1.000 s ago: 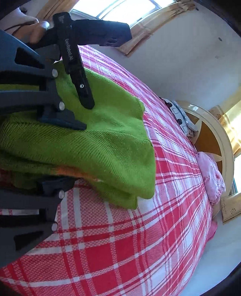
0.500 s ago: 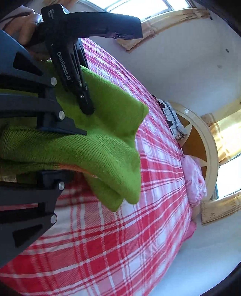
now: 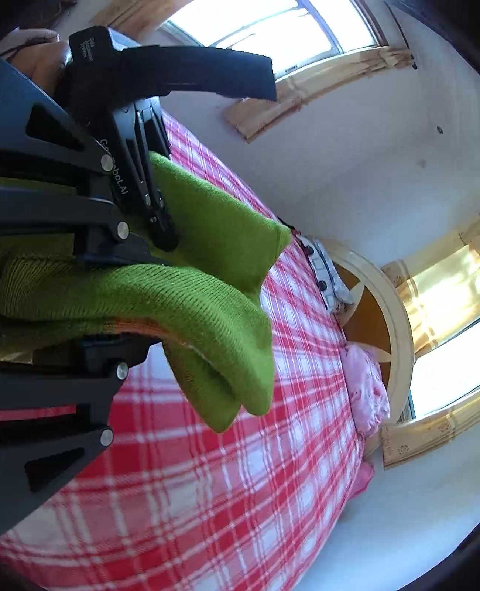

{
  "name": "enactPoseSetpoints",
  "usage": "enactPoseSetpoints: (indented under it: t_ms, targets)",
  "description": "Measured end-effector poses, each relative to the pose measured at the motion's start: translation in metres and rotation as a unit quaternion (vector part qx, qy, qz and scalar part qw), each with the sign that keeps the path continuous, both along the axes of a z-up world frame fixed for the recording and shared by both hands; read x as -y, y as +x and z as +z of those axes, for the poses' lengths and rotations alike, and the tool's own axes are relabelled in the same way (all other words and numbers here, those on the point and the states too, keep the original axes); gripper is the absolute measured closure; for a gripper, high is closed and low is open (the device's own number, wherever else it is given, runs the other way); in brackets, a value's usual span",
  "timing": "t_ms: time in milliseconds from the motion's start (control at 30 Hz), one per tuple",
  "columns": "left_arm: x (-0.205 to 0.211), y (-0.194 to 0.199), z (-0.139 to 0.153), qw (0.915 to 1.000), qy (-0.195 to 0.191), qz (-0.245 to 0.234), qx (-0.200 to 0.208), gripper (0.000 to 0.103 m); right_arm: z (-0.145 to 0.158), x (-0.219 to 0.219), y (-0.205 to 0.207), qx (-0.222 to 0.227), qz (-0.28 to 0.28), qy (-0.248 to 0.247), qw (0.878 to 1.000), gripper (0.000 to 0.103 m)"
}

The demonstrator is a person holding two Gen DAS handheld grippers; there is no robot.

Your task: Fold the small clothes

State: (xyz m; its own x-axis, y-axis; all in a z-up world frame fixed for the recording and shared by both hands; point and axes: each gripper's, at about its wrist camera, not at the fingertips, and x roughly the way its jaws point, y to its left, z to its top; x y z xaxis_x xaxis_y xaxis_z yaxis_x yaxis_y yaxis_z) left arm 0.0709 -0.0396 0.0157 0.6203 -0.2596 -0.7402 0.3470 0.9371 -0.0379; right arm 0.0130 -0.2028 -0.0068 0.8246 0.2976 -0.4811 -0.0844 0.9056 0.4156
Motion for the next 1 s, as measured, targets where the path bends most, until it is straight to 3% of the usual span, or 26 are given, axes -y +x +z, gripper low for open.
enactPoseSetpoints:
  t_ms: [367,700,1000]
  targets:
    - [-0.083,-0.028,-0.018,0.9979,0.002,0.062,-0.017,0.062,-0.011,-0.077,-0.022,-0.017,0.056,0.013,0.998,0.074]
    - [-0.174,-0.027,-0.023,0.9885,0.009,0.150,-0.016,0.062,-0.023,-0.172,0.005,-0.025,0.147,0.017,0.989,0.074]
    - [-0.216,-0.021,-0.032,0.9835,0.009,0.180,-0.017,0.062,-0.027,-0.223,0.025,-0.028,0.189,0.017,0.982,0.074]
